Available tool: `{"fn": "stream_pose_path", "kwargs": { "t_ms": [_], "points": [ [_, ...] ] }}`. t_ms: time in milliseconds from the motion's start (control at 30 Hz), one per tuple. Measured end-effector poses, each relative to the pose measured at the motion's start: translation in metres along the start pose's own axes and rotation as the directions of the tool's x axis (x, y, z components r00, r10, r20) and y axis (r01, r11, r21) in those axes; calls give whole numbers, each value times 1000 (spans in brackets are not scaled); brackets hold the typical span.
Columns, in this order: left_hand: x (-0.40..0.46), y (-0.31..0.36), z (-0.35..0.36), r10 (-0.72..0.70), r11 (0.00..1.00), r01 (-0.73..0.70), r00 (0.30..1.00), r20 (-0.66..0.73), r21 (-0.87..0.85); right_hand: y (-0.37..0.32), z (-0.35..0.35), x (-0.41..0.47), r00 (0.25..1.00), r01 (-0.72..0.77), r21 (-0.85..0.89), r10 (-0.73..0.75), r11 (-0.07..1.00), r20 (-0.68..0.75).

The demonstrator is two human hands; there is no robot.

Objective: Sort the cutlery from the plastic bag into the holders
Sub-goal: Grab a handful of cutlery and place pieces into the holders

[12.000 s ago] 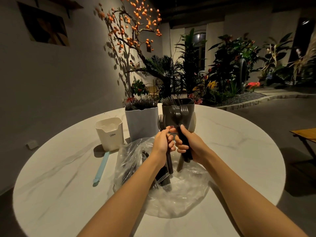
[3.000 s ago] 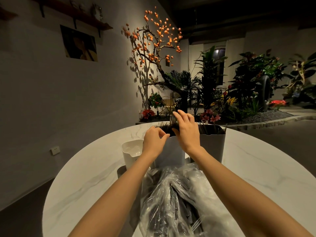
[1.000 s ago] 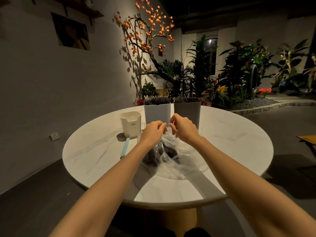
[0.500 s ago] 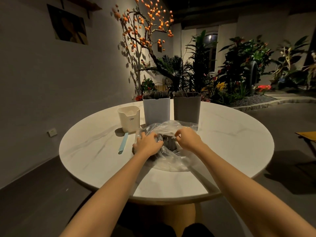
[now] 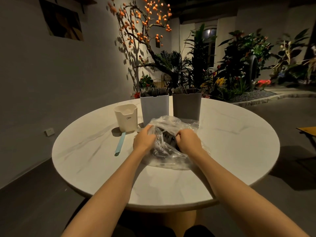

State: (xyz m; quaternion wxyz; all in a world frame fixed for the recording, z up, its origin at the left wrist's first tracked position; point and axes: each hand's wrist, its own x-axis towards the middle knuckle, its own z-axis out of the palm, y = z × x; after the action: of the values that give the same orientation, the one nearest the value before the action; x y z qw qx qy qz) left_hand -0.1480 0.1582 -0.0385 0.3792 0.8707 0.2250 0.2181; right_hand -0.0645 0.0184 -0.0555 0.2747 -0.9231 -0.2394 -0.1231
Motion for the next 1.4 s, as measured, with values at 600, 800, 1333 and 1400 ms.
{"fn": "stream_pose_path", "kwargs": {
  "t_ms": [600, 800, 1333, 1400],
  "points": [
    [-11, 1, 3, 164, 970, -160, 986, 10, -182, -10, 2, 0, 993, -4, 137, -12, 991, 118],
    [-9, -5, 5, 157, 987, -160, 979, -132, -8, -11, -10, 6, 990, -10, 115, -6, 993, 139],
    [-11, -7, 8, 136, 976, -128, 990, -37, 177, -29, -20, 13, 948, -34, -72, 55, 997, 313],
    [-12, -5, 8, 187, 969, -165, 976, -109, 184, -29, -14, 13, 949, -33, -95, 61, 995, 309]
  ]
}}
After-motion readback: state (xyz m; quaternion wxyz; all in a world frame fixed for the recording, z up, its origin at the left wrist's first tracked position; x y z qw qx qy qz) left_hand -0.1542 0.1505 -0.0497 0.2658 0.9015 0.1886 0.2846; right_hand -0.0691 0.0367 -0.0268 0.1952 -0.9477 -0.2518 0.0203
